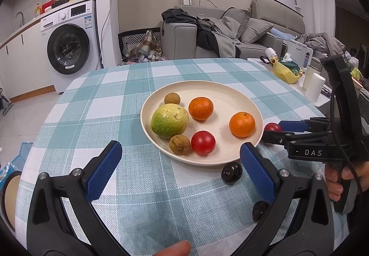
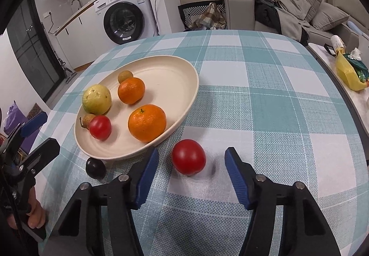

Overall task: Organize fruits
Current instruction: 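Move the right gripper to the red tomato on the cloth and close on it, then lift the tomato with the right gripper while the left gripper grasps a dark plum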

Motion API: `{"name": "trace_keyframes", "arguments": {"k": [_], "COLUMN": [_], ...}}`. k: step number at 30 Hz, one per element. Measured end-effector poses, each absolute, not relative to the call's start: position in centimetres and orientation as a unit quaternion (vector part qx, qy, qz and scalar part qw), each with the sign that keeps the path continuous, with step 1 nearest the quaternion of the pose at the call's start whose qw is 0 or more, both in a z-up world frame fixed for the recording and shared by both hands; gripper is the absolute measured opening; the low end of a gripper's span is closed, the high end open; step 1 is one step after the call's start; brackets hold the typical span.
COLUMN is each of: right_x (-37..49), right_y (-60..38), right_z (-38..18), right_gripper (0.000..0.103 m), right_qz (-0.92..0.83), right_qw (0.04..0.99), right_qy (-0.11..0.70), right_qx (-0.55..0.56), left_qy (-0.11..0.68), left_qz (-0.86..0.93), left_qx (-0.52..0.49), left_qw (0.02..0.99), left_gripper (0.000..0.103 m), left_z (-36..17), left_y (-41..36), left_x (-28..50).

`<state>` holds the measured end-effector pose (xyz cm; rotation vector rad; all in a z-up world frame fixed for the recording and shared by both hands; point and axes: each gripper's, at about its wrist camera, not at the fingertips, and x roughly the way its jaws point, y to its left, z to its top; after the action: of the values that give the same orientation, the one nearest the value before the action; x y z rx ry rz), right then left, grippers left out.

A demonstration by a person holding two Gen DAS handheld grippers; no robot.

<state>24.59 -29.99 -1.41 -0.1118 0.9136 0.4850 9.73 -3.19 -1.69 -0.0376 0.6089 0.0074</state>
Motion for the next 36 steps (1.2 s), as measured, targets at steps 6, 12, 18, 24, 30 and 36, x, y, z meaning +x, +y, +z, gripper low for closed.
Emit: {"name": "trace_keyframes", "arguments": {"k": [6,12,18,24,30,36], "right_x": [24.7,24.6,24.8,24.8,24.0,22.9], "right_y": [-29.9,-29.5,-30.1,-30.2,-30.7,-30.7], "right_z": [-1.5,-1.6,-1.5,-1.5,-0.6,0.5], "right_gripper": [0.055,0.044,0.034,0.029,0.029,0.029], "right_qz": [0.227,0.230,0.232,0.233,0.236,0.270], "right_qw": [0.867,0.865,0.865,0.866,0.880,0.886], "right_qy": [0.441,0.440,0.441,0.440,0.410,0.376], "right_qx": [-0.055,-0.069,-0.053,-0.047,-0.038,-0.026], "left_qy": [0.300,0.300,0.300,0.299,0.301,0.296], "left_qz": [0.004,0.004,0.004,0.004,-0.001,-0.016], "left_qx": [-0.017,-0.017,-0.017,-0.018,-0.021,-0.012], "left_qw": [0.954,0.954,0.954,0.954,0.953,0.955], "left_gripper": [0.102,0.102,0.102,0.102,0.102,0.102], "left_z": [-1.7,-1.7,-1.7,-1.7,-1.8,-1.8], "left_y": [-3.2,-3.2,-3.2,-3.2,-3.1,-3.7], "left_x": [9.7,9.7,9.7,9.8,9.7,9.3]}}
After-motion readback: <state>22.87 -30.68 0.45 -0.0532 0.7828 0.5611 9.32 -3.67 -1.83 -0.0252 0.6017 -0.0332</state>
